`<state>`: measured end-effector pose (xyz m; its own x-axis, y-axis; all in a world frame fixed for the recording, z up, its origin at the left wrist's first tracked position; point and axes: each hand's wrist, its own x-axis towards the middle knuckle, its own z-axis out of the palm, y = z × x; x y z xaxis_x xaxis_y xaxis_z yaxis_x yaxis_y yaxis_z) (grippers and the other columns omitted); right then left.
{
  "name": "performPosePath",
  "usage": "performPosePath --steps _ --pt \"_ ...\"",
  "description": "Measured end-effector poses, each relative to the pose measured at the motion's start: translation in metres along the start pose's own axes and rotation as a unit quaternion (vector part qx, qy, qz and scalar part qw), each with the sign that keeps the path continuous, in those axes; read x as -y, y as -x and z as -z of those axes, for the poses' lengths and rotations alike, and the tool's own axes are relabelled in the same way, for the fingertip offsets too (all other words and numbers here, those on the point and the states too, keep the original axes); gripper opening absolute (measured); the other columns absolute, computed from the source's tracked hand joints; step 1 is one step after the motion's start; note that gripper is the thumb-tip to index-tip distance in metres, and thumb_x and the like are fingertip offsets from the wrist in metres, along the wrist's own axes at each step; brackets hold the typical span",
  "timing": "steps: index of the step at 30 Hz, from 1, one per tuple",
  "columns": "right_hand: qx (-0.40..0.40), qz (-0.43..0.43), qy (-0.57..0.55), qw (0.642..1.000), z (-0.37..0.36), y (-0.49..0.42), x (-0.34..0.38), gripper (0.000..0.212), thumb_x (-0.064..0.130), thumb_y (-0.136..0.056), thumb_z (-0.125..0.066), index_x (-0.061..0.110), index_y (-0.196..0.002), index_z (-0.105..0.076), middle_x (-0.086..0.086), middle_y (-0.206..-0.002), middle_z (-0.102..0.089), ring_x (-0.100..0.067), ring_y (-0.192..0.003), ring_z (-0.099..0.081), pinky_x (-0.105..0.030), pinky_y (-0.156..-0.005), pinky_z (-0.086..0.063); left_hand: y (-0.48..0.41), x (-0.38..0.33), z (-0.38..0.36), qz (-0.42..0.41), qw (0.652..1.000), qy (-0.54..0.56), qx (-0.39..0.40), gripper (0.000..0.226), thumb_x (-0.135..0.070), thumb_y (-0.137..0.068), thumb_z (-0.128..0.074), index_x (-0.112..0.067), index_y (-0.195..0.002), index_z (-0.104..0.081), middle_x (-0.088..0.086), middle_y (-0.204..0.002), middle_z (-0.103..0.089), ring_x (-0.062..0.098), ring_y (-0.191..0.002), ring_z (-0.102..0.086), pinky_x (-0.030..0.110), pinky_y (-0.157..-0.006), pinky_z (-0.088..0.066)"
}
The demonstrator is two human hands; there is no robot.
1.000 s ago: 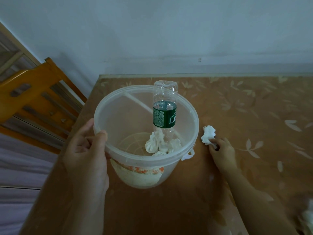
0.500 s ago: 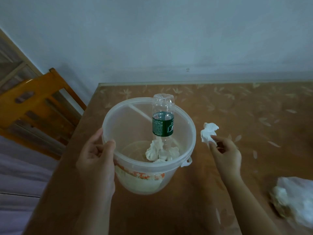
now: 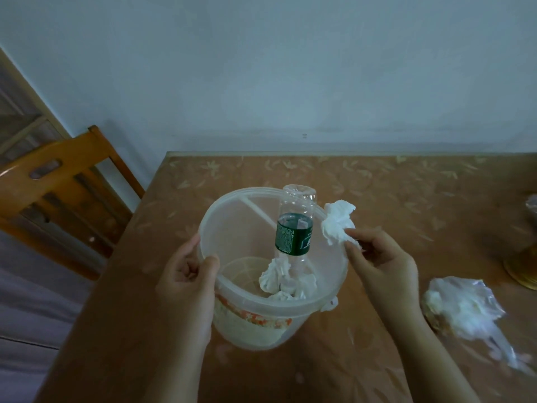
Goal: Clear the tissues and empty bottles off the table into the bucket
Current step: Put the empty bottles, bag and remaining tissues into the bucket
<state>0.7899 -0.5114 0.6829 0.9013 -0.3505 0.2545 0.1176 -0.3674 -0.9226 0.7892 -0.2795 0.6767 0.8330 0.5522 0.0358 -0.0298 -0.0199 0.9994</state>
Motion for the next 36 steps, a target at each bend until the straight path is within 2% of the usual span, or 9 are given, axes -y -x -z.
performPosePath --steps 5,10,15,19,23,28,31,33,36 --pt "0.056 0.025 0.071 0.996 0.004 0.024 0.018 0.022 0.017 -0.076 -0.066 0.028 -0.095 -0.067 0.02 -0.084 -0.064 0.006 -0.082 -0.059 -0.007 -0.07 -0.045 0.015 -0.007 0.014 0.005 1.0 0.003 0.027 0.043 -0.009 -0.076 -0.063 -0.048 -0.094 -0.065 -0.009 -0.056 -0.055 0.005 -0.051 -0.053 0.02 -0.051 -0.048" --pt "0.006 0.0 0.105 0.994 0.016 0.047 0.015 0.023 0.018 -0.078 -0.065 0.033 -0.095 -0.062 0.016 -0.097 -0.06 0.003 -0.09 -0.054 -0.009 -0.072 -0.038 0.025 -0.007 0.025 0.009 0.999 0.011 0.043 0.043 -0.007 -0.075 -0.063 -0.036 -0.106 -0.064 -0.006 -0.061 -0.062 0.006 -0.056 -0.058 0.028 -0.059 -0.051" --pt "-0.018 -0.103 0.069 0.992 0.031 0.072 -0.001 0.026 0.031 -0.078 -0.063 0.031 -0.104 -0.06 0.012 -0.099 -0.063 -0.003 -0.09 -0.059 -0.024 -0.074 -0.049 0.039 -0.001 0.028 0.026 0.997 0.017 0.069 0.042 -0.005 -0.076 -0.061 -0.037 -0.103 -0.064 -0.008 -0.062 -0.062 0.004 -0.057 -0.059 0.026 -0.06 -0.051" --pt "-0.016 -0.132 0.026 0.991 0.045 0.092 -0.005 0.023 0.037 -0.075 -0.06 0.037 -0.098 -0.061 0.014 -0.093 -0.068 -0.003 -0.086 -0.064 -0.032 -0.076 -0.056 0.057 0.0 0.031 0.036 0.996 0.026 0.081 0.038 -0.001 -0.079 -0.06 -0.025 -0.109 -0.063 -0.005 -0.065 -0.061 0.001 -0.054 -0.057 0.018 -0.053 -0.049" --pt "-0.02 -0.126 0.012 0.992 0.064 0.103 -0.008 0.018 0.031 -0.077 -0.062 0.041 -0.092 -0.062 0.013 -0.09 -0.07 -0.003 -0.083 -0.065 -0.033 -0.076 -0.056 0.08 -0.008 0.03 0.035 0.994 0.022 0.096 0.036 0.0 -0.081 -0.058 -0.019 -0.112 -0.06 0.009 -0.072 -0.058 0.004 -0.054 -0.056 0.03 -0.06 -0.048" --pt "-0.018 -0.119 -0.035 0.992 0.096 0.11 -0.016 0.021 0.019 -0.081 -0.062 0.039 -0.09 -0.063 0.013 -0.087 -0.07 0.0 -0.079 -0.065 -0.027 -0.071 -0.054 0.122 -0.015 0.018 0.04 0.996 0.02 0.081 0.033 -0.001 -0.082 -0.058 -0.021 -0.108 -0.059 0.016 -0.075 -0.054 0.004 -0.049 -0.049 0.032 -0.059 -0.042" --pt "0.001 -0.114 -0.063 0.992 0.126 0.111 -0.024 0.024 0.013 -0.082 -0.061 0.036 -0.088 -0.064 0.019 -0.082 -0.071 0.003 -0.077 -0.064 -0.015 -0.062 -0.053 0.155 -0.015 0.005 0.047 0.996 0.016 0.067 0.033 -0.002 -0.082 -0.058 -0.021 -0.11 -0.058 0.015 -0.072 -0.051 0.01 -0.052 -0.048 0.03 -0.059 -0.042" --pt "0.021 -0.111 -0.07 0.991 0.15 0.111 -0.03 0.022 0.012 -0.082 -0.061 0.032 -0.09 -0.065 0.023 -0.082 -0.07 0.004 -0.077 -0.064 -0.009 -0.058 -0.05 0.18 -0.013 -0.004 0.049 0.997 0.013 0.053 0.035 -0.002 -0.082 -0.058 -0.021 -0.111 -0.058 0.012 -0.067 -0.05 0.011 -0.052 -0.048 0.03 -0.06 -0.044" --pt "0.042 -0.112 -0.074 0.99 0.184 0.112 -0.039 0.02 0.013 -0.083 -0.061 0.026 -0.096 -0.066 0.015 -0.085 -0.07 0.003 -0.078 -0.064 -0.01 -0.06 -0.05 0.215 -0.012 -0.018 0.045 0.999 0.001 0.025 0.036 -0.002 -0.078 -0.059 -0.025 -0.106 -0.061 0.003 -0.067 -0.056 0.009 -0.054 -0.054 0.036 -0.061 -0.047"
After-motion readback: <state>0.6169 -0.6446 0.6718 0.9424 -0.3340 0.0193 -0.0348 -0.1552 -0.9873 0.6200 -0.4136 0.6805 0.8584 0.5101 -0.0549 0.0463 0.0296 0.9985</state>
